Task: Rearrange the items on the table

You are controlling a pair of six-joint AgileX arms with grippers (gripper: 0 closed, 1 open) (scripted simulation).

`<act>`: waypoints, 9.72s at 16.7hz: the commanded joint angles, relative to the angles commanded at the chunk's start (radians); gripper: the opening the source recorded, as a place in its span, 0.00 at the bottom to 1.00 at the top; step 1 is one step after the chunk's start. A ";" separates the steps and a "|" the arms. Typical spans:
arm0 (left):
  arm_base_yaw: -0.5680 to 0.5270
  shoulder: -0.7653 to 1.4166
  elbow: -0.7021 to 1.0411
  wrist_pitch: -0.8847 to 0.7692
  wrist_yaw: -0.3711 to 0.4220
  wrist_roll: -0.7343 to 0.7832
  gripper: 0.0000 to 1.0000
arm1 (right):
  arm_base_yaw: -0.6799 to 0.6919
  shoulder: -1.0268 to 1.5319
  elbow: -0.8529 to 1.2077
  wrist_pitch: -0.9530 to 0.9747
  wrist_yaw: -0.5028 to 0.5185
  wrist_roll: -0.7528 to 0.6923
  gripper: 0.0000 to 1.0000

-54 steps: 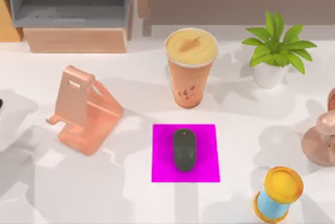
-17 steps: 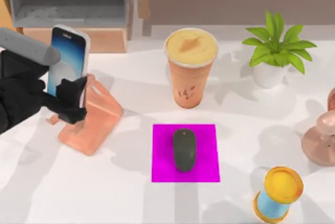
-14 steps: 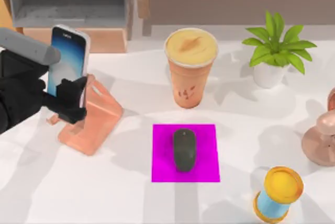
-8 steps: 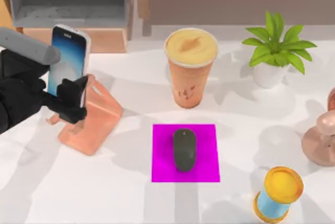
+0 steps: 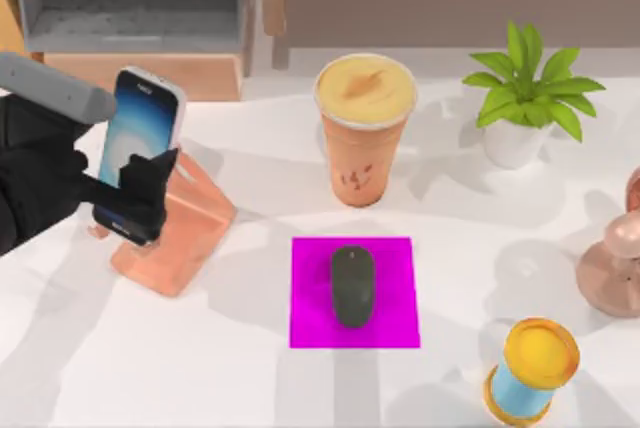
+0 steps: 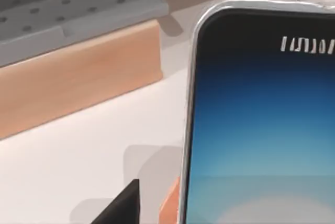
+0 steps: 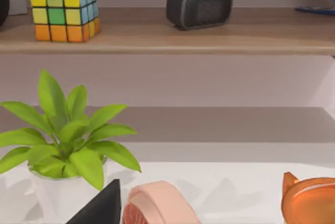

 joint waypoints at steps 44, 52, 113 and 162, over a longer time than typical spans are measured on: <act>0.223 -1.132 -0.499 -0.156 -0.231 -0.141 1.00 | 0.000 0.000 0.000 0.000 0.000 0.000 1.00; 0.223 -1.132 -0.499 -0.156 -0.231 -0.141 1.00 | 0.323 0.376 0.161 0.253 0.193 0.013 1.00; 0.223 -1.132 -0.499 -0.156 -0.231 -0.141 1.00 | 0.843 2.351 1.009 1.330 0.886 0.005 0.00; 0.223 -1.132 -0.499 -0.156 -0.231 -0.141 1.00 | -0.294 2.028 1.384 0.657 -0.258 0.010 0.00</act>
